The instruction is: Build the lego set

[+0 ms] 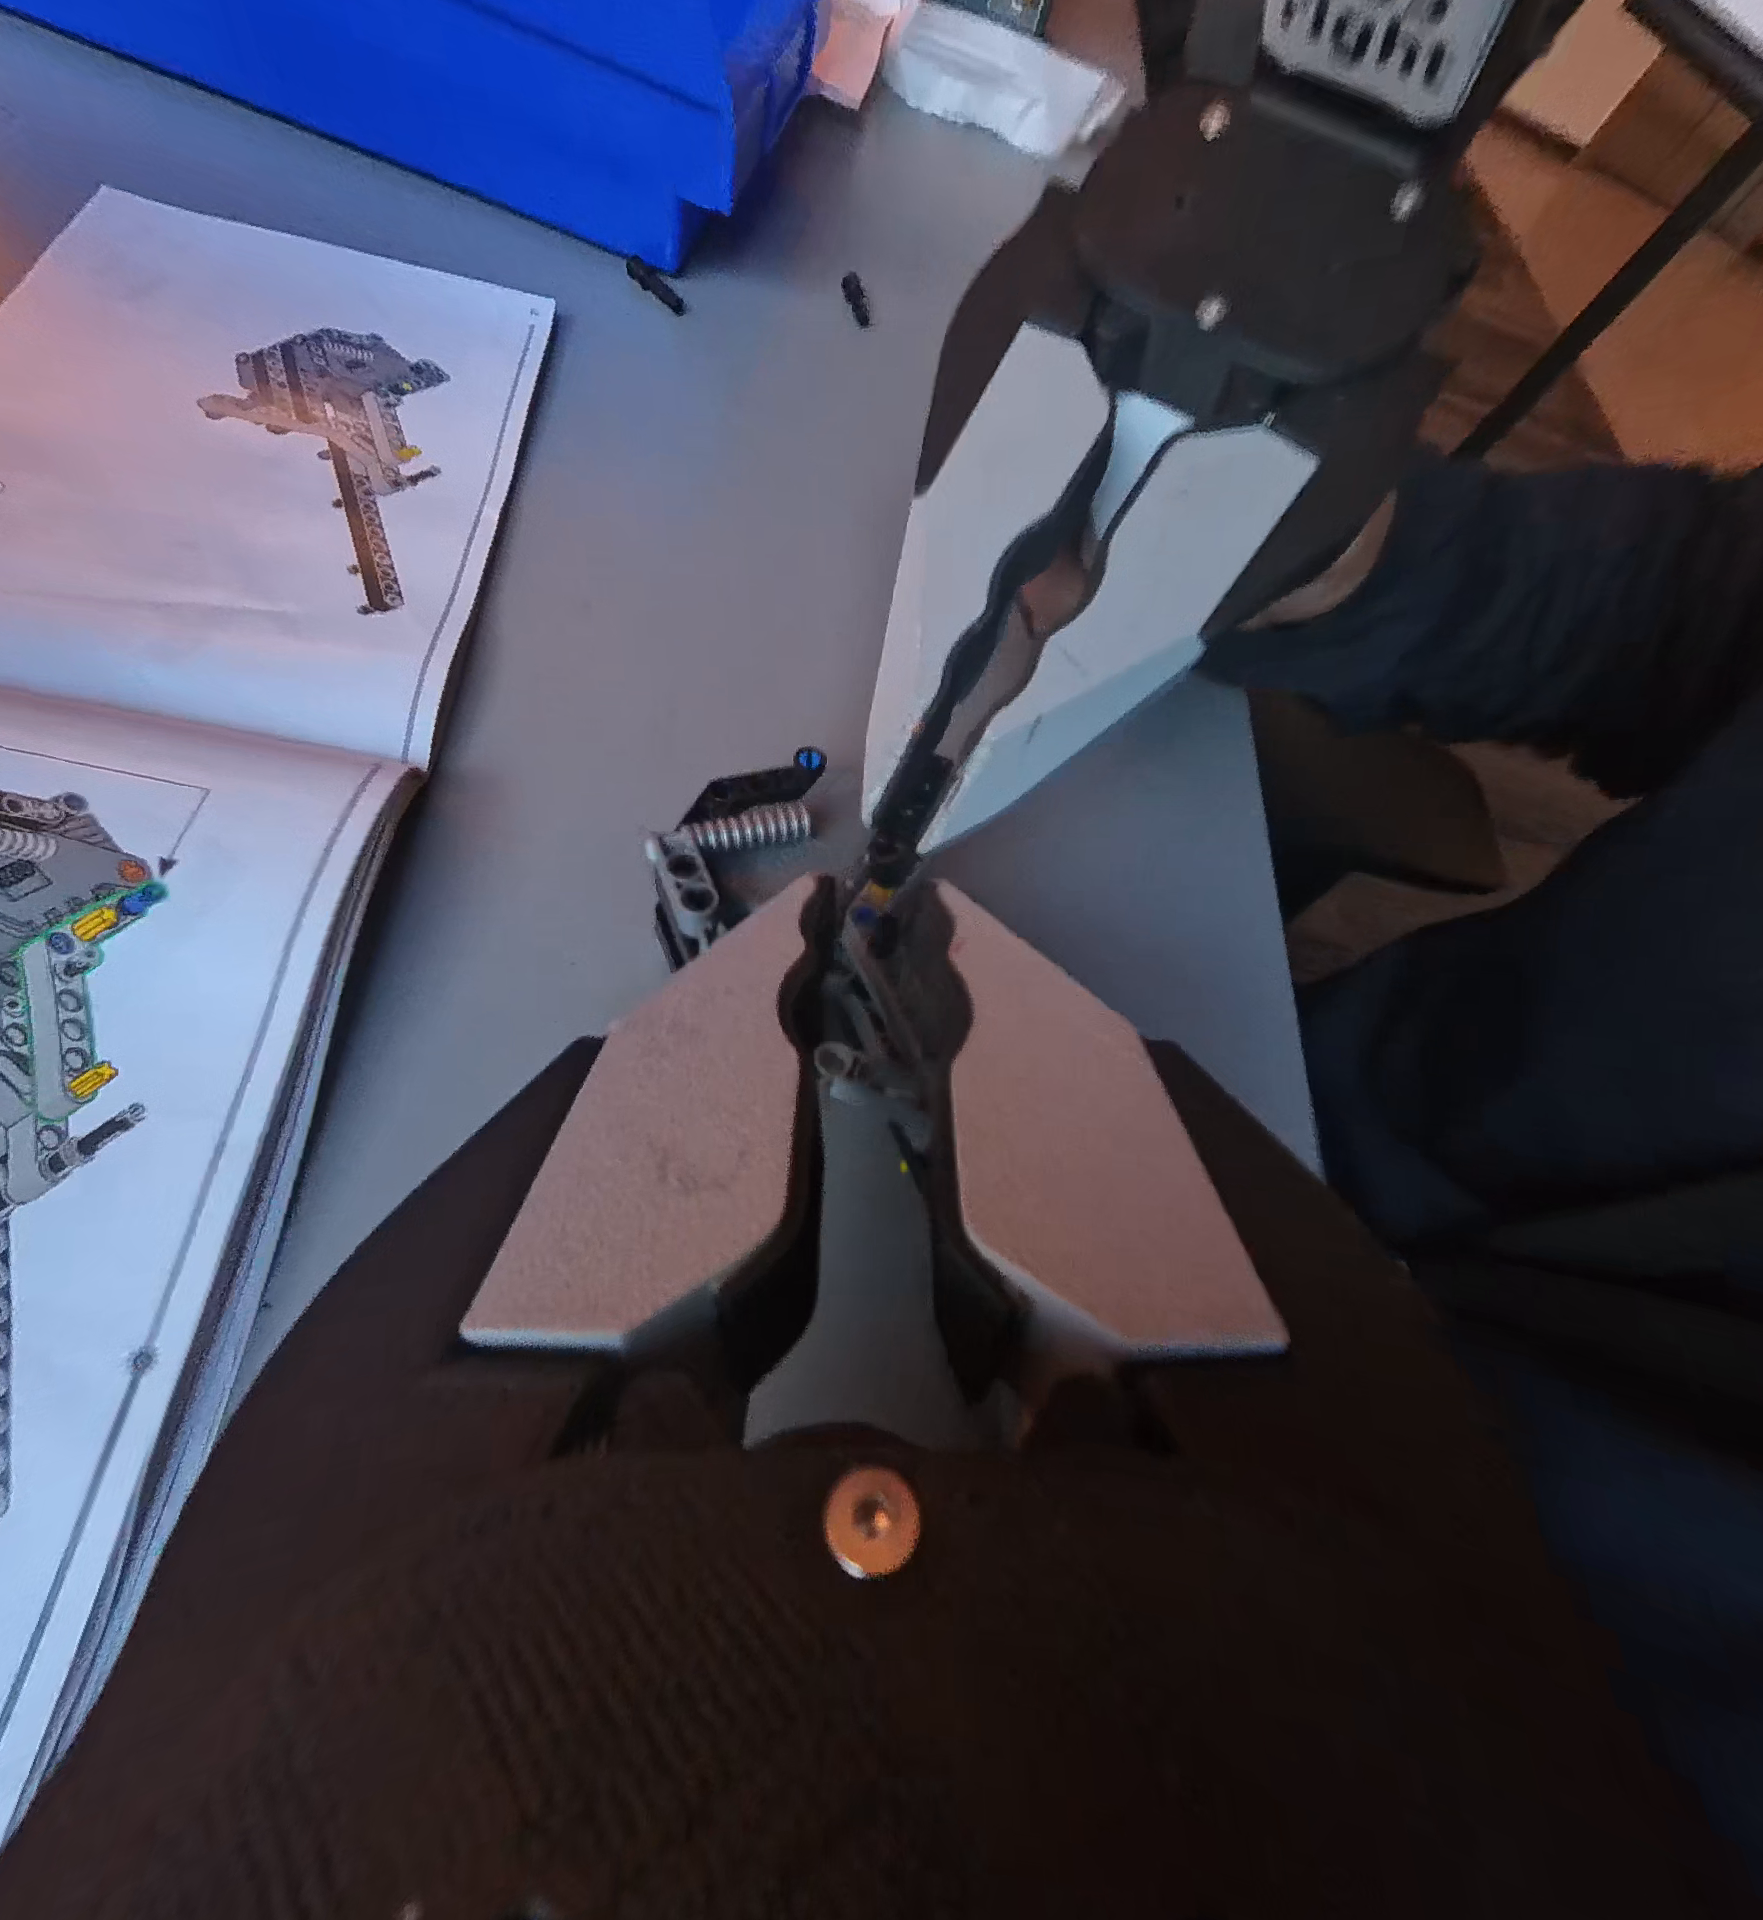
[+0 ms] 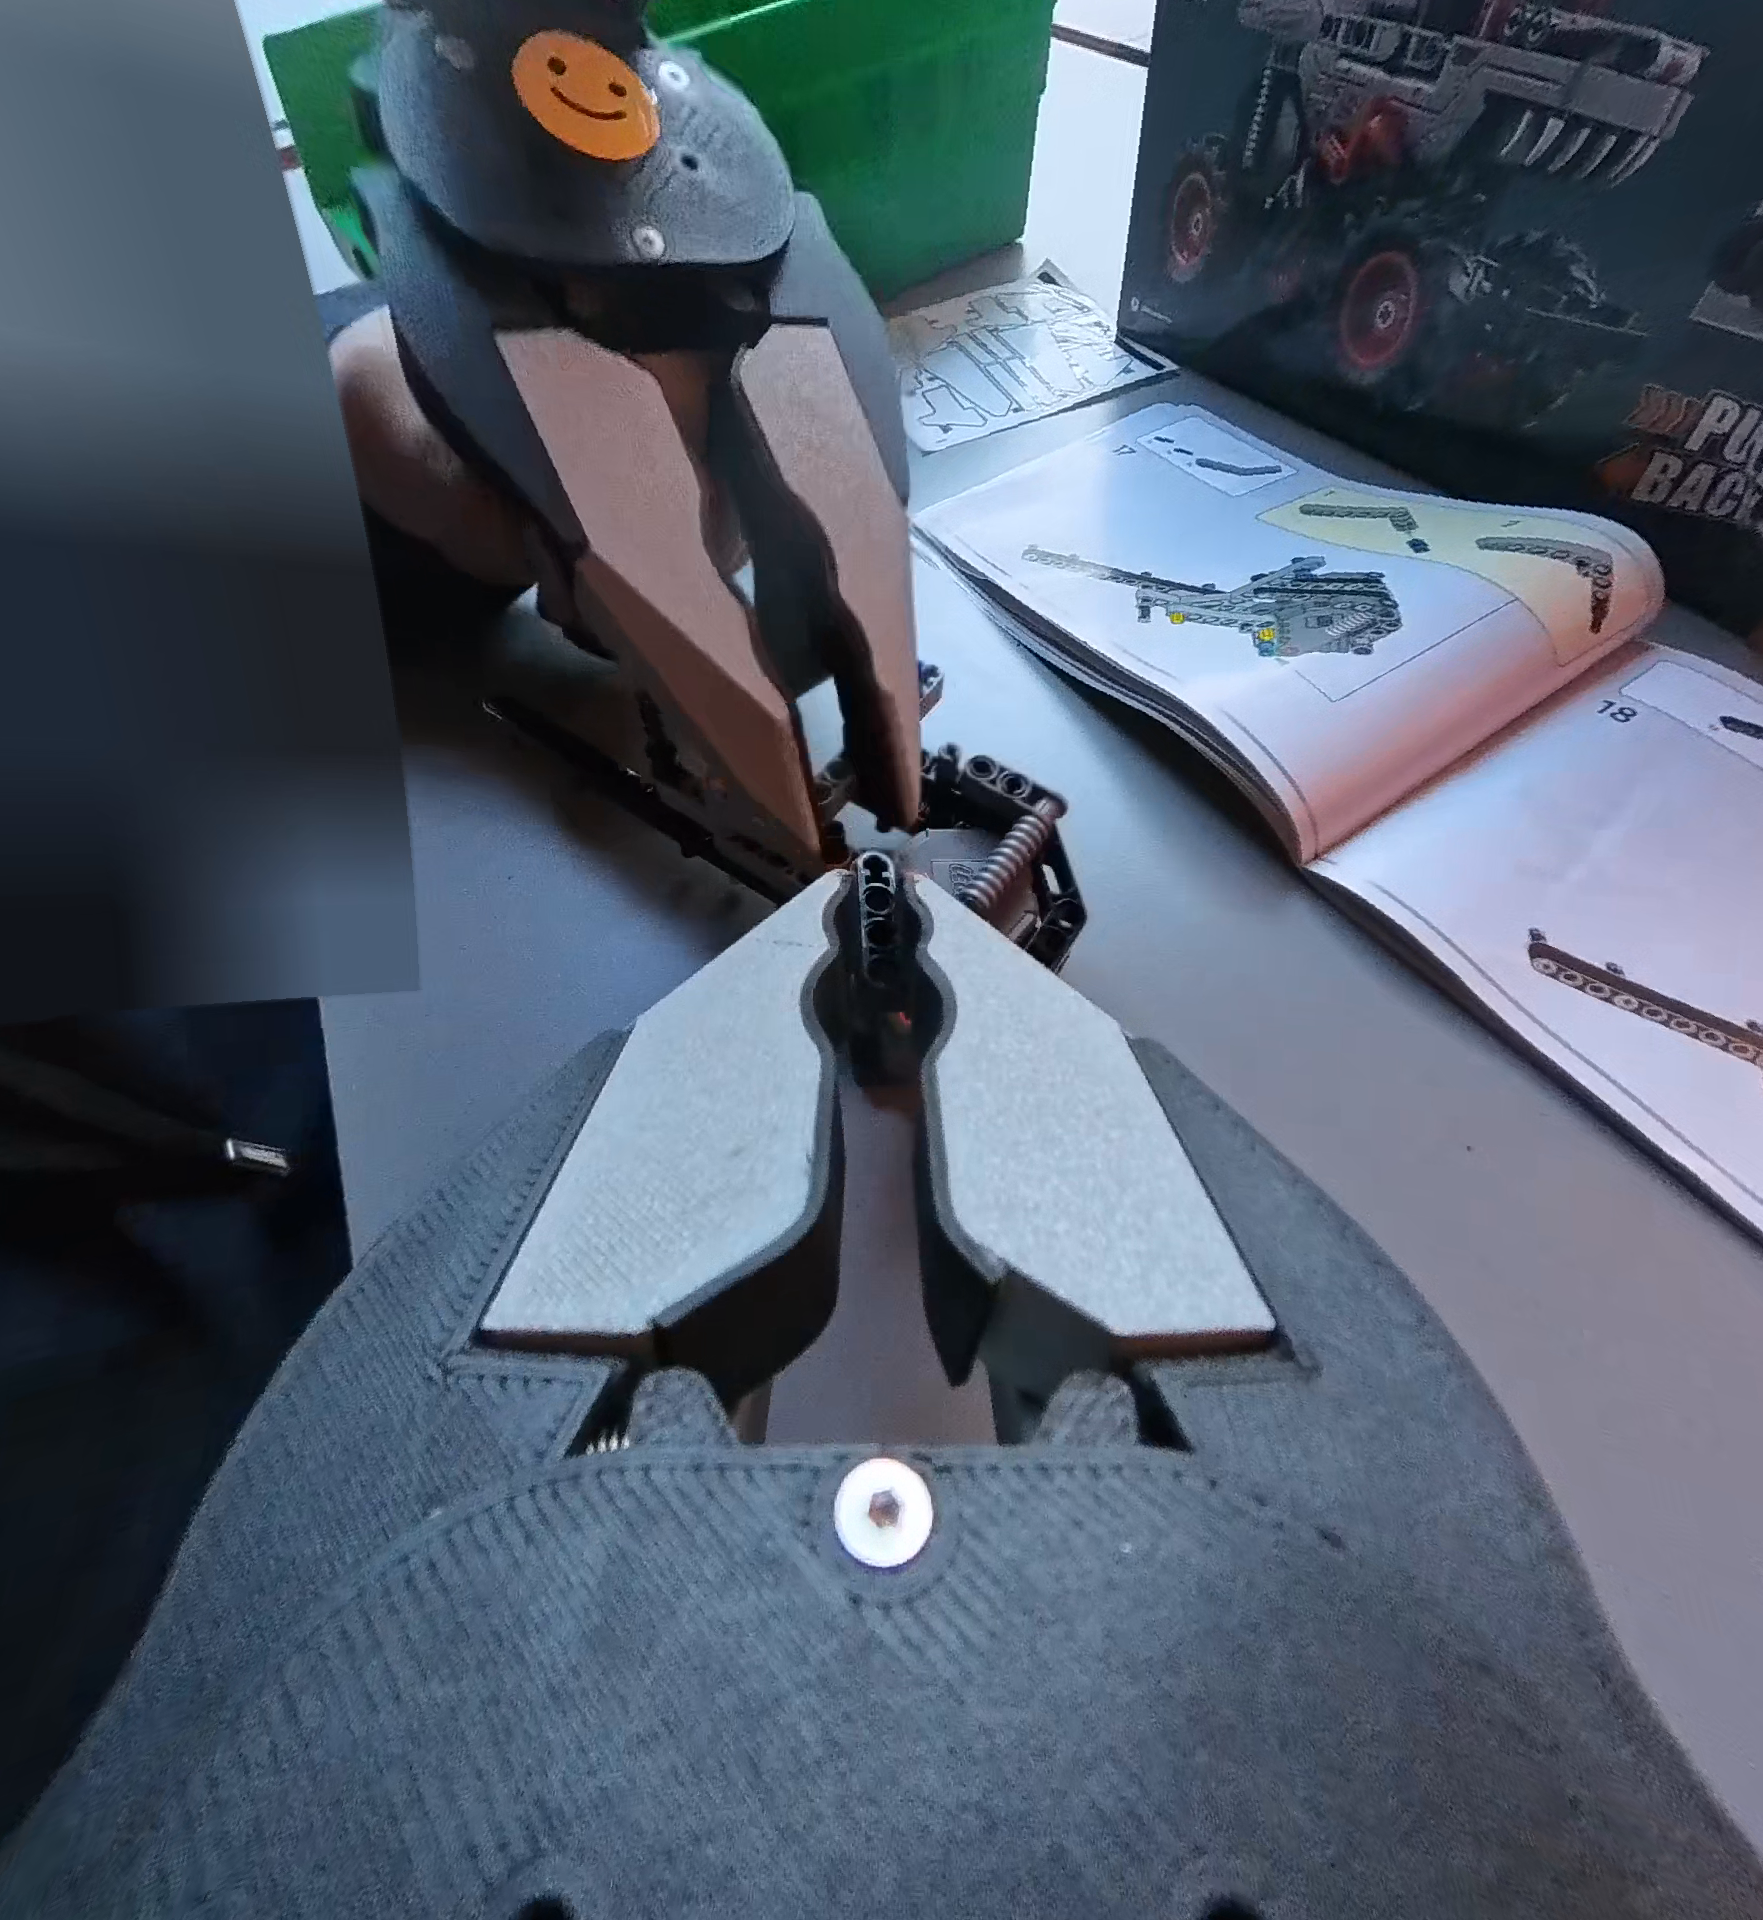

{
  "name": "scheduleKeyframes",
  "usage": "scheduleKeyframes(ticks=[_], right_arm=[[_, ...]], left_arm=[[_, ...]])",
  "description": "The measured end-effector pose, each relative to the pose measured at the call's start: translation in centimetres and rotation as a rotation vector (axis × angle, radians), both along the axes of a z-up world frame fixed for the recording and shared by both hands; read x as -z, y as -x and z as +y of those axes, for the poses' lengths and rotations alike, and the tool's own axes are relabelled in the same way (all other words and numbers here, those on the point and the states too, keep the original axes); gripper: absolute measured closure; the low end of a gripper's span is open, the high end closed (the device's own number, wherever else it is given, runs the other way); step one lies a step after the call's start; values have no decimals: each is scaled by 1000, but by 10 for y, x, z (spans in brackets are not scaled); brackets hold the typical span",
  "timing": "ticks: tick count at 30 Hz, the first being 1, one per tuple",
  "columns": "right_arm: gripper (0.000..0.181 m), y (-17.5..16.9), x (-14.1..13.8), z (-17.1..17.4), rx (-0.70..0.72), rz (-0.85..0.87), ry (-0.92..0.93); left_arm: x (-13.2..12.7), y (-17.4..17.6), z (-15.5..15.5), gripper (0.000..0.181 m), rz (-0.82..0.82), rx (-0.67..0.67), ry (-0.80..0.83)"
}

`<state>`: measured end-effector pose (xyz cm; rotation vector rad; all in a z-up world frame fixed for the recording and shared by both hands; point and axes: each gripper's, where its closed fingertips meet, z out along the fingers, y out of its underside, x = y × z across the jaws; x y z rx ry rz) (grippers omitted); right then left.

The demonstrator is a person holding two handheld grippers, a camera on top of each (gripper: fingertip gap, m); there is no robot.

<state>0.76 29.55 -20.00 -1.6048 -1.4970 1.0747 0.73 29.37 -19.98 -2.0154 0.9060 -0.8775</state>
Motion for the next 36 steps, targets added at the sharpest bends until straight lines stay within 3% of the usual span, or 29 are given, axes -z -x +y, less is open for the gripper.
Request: scheduleKeyframes(ticks=[1,4,17,23,27,36], right_arm=[[177,0,0,0,-1,0,0],[177,1,0,-1,-9,1,6],[177,1,0,-5,-60,-5,99],[161,-23,-4,5,-40,-52,46],[157,-19,-3,3,-58,-75,49],[167,-9,10,-4,-116,-136,-41]], left_arm=[[-5,1,0,168,-24,0,4],[-12,2,3,168,-42,2,-4],[6,-7,-4,176,36,95,63],[7,-5,-4,176,57,101,49],[7,-4,-4,176,67,105,40],[7,-4,-6,176,87,115,15]])
